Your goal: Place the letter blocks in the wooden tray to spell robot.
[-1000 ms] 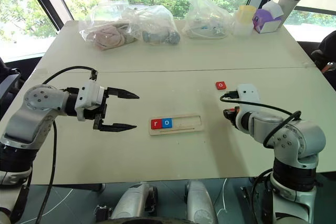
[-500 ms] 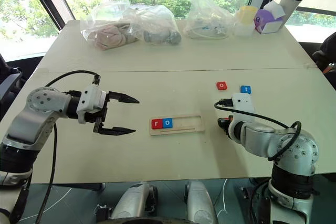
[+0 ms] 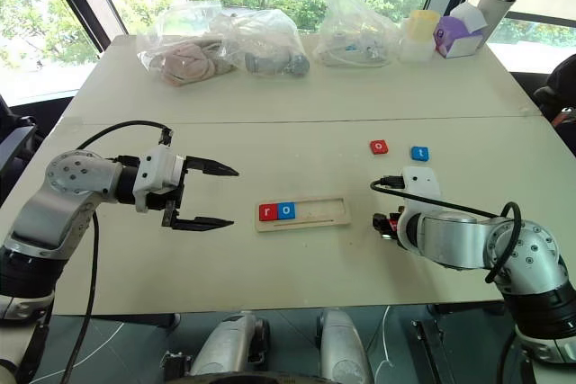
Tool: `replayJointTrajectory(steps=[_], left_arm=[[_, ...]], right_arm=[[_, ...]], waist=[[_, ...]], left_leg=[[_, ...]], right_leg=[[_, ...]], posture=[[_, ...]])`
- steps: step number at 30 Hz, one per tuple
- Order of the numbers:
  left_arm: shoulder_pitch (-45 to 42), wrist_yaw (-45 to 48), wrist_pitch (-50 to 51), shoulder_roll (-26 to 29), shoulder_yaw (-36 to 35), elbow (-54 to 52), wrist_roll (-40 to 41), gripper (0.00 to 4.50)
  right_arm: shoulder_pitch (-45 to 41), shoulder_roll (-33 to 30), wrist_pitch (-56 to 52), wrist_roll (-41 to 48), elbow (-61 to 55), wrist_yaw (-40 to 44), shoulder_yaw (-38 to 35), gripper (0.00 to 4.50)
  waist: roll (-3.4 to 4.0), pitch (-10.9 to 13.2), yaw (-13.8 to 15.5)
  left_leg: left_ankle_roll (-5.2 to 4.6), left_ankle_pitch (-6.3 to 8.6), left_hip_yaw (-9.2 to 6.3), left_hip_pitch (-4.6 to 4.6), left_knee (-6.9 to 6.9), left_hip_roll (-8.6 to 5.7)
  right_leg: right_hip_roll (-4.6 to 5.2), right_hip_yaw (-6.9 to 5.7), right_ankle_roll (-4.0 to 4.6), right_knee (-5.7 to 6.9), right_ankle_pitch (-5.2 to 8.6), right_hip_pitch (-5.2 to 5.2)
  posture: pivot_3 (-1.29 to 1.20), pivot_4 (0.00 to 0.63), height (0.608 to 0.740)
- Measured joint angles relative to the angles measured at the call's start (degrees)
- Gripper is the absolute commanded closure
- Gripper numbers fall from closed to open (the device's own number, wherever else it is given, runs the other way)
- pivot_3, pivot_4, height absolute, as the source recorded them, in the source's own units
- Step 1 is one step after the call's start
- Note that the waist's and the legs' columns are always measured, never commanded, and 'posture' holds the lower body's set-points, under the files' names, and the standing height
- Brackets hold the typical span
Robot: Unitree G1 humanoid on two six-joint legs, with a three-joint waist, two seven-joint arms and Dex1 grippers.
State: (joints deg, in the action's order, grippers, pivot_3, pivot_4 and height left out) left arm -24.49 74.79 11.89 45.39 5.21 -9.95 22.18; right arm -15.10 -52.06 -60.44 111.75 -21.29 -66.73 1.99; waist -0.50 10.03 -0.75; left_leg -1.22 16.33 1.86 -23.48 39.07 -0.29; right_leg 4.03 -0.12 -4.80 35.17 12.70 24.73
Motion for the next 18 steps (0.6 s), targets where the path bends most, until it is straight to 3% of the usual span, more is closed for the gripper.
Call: replayJointTrajectory(steps=[5, 8, 10, 13, 15, 17, 18], left_arm=[[0.0, -0.1, 0.0, -0.4, 0.0, -0.1, 0.0, 0.0], [0.0, -0.1, 0.0, -0.7, 0.1, -0.1, -0.1, 0.0], [0.0, -0.1, 0.0, -0.8, 0.1, -0.1, -0.2, 0.0], [-0.3, -0.1, 0.0, -1.1, 0.3, 0.0, -0.3, 0.0], [-0.4, -0.1, 0.0, -1.1, 0.4, 0.2, -0.3, 0.0], [-0.5, -0.1, 0.0, -1.1, 0.4, 0.2, -0.3, 0.0], [-0.5, -0.1, 0.0, -1.0, 0.4, 0.3, -0.3, 0.0]], right_arm=[[-3.8, -3.8, 0.7, -0.2, 0.0, 4.1, 2.4, 0.59], [-11.0, -7.1, -2.3, -2.1, 0.2, 13.2, 2.6, 0.59], [-16.1, -9.0, -6.4, -5.1, 0.2, 24.4, 2.6, 0.59], [-20.1, -16.2, -11.7, -14.8, -3.1, 51.5, 1.3, 0.59], [-18.4, -21.5, -10.7, -24.3, -5.8, 69.2, 1.1, 0.59], [-11.6, -30.0, -1.7, -39.6, -8.2, 88.6, 3.6, 0.59], [-10.3, -31.8, -0.1, -42.6, -8.3, 92.1, 4.4, 0.59]], waist=[[0.01, 0.0, 0.0], [0.02, 0.0, 0.0], [0.06, 0.0, 0.0], [0.08, 0.0, 0.6], [0.07, 0.0, 1.2], [0.09, 0.1, 1.6], [0.09, 0.1, 1.5]], left_leg=[[0.0, 0.0, 0.01, 0.0, 0.0, 0.01], [0.0, 0.0, 0.03, 0.0, 0.0, 0.05], [0.0, 0.0, 0.04, -0.02, -0.01, 0.07], [-0.05, 0.04, -0.1, -0.07, -0.07, 0.1], [-0.13, 0.1, -0.09, -0.09, -0.06, 0.1], [-0.13, 0.11, 0.0, -0.17, -0.05, 0.0], [-0.13, 0.11, 0.03, -0.16, -0.04, -0.01]], right_leg=[[0.03, 0.02, 0.01, -0.02, 0.0, 0.0], [0.05, 0.01, 0.02, -0.06, 0.0, 0.02], [0.04, 0.0, 0.02, -0.05, 0.0, 0.06], [0.05, -0.07, 0.01, -0.08, 0.03, 0.07], [0.08, -0.09, 0.0, -0.15, 0.03, 0.07], [0.19, -0.11, -0.08, -0.16, 0.08, 0.14], [0.22, -0.12, -0.1, -0.16, 0.09, 0.13]], posture=[[0.0, 0.15, 0.74], [0.0, 0.15, 0.74], [0.0, 0.15, 0.74], [0.0, 0.15, 0.74], [0.0, 0.15, 0.74], [0.0, 0.15, 0.74], [0.0, 0.15, 0.74]])
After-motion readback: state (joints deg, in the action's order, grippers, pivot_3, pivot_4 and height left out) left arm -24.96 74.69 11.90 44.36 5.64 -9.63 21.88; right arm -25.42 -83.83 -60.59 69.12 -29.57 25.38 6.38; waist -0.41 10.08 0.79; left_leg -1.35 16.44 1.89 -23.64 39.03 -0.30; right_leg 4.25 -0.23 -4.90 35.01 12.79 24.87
